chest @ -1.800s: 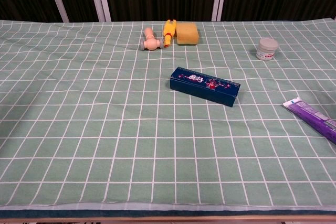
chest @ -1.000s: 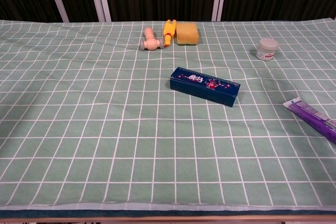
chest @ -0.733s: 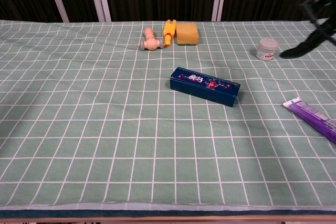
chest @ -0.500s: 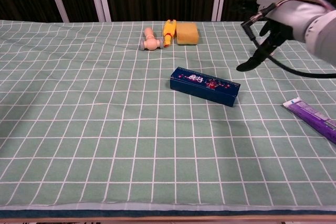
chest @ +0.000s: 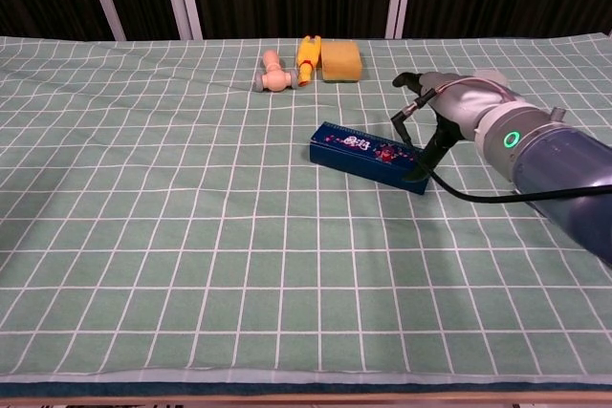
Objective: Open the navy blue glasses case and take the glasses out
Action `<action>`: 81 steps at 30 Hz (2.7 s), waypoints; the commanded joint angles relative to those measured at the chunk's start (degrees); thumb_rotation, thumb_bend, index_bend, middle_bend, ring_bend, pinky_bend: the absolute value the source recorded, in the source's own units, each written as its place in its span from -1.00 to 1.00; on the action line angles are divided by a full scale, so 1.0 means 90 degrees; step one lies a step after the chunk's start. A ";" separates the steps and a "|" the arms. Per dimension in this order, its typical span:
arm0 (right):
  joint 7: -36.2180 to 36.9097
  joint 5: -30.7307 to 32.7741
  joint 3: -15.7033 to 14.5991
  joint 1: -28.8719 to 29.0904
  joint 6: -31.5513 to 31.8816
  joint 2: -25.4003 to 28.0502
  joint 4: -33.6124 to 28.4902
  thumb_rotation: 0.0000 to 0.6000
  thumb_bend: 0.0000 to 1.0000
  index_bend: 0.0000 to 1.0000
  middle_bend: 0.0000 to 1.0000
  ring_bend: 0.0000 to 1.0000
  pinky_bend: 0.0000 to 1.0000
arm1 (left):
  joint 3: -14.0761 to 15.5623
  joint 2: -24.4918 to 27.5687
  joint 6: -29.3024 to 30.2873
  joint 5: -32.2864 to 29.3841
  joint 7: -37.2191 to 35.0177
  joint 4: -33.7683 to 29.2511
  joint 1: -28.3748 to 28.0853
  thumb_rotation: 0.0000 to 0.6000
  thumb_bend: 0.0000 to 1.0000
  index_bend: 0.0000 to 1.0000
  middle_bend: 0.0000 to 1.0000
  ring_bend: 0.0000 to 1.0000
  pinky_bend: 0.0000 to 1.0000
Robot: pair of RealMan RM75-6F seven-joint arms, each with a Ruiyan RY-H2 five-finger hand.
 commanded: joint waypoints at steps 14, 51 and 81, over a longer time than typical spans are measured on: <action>-0.0032 0.0127 0.0125 0.0166 -0.0284 -0.0200 0.0929 1.00 -0.98 -1.00 -1.00 -1.00 -0.53 | -0.0002 0.0010 -0.0006 -0.0018 -0.0049 -0.0032 0.0001 1.00 -1.00 -1.00 -1.00 -1.00 -1.00; -0.1614 0.1374 0.0422 0.1300 -0.0825 -0.0111 0.0459 1.00 -0.35 -0.48 -1.00 -1.00 -0.54 | -0.0001 0.0143 -0.0229 -0.0167 -0.0302 -0.0192 -0.0038 1.00 -1.00 -1.00 -1.00 -1.00 -1.00; -0.1907 0.2252 0.0284 0.1828 -0.0738 -0.0226 0.0337 1.00 -0.08 -0.48 -1.00 -1.00 -0.54 | 0.0028 0.0210 -0.0328 -0.0216 -0.0384 -0.0297 -0.0054 1.00 -1.00 -1.00 -1.00 -1.00 -1.00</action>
